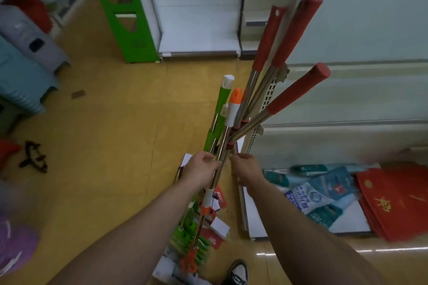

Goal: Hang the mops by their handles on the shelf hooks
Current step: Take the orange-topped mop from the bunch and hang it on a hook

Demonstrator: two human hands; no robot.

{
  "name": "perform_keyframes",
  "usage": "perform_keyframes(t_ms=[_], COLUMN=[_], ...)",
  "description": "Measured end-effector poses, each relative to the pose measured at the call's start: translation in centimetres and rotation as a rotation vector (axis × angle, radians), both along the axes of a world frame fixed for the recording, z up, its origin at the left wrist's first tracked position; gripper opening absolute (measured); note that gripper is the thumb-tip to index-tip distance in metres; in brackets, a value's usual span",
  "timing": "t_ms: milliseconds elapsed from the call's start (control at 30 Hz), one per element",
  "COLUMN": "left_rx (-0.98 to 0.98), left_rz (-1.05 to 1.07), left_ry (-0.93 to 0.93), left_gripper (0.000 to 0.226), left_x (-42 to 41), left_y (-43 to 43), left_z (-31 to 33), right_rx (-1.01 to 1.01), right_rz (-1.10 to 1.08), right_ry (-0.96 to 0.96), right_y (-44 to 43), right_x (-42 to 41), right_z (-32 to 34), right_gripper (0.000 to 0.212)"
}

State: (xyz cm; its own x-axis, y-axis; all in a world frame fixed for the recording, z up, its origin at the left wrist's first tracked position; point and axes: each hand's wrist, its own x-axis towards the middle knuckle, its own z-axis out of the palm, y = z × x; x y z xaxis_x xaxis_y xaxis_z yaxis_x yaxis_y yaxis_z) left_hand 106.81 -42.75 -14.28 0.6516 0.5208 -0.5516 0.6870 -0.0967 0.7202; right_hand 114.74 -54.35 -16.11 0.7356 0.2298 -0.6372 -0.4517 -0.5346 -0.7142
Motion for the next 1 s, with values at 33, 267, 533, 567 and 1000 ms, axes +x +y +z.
perform_keyframes(t_ms=[33,267,533,567,1000], left_rx=[0.005,0.018,0.022,0.032,-0.036], left_rz=[0.012,0.1,0.095,0.087,-0.085], left_ry=[0.006,0.024,0.054,0.053,0.016], left_gripper=[0.038,0.037,0.044,0.044,0.054], left_x=[0.4,1.1,0.7,0.6,3.5], left_y=[0.0,0.8,2.0,2.1,3.4], left_z=[-0.4,-3.0,-6.2,-6.5,-10.1], right_rx=[0.004,0.049,-0.079,-0.065,0.113], right_rz=[0.005,0.071,0.183,0.16,-0.024], right_ry=[0.01,0.089,-0.041,-0.033,0.012], right_y=[0.2,2.2,4.8,4.9,4.5], right_x=[0.4,2.9,3.8,3.8,3.3], right_z=[-0.3,-2.3,-4.1,-4.2,-6.1], right_gripper=[0.02,0.009,0.024,0.024,0.024])
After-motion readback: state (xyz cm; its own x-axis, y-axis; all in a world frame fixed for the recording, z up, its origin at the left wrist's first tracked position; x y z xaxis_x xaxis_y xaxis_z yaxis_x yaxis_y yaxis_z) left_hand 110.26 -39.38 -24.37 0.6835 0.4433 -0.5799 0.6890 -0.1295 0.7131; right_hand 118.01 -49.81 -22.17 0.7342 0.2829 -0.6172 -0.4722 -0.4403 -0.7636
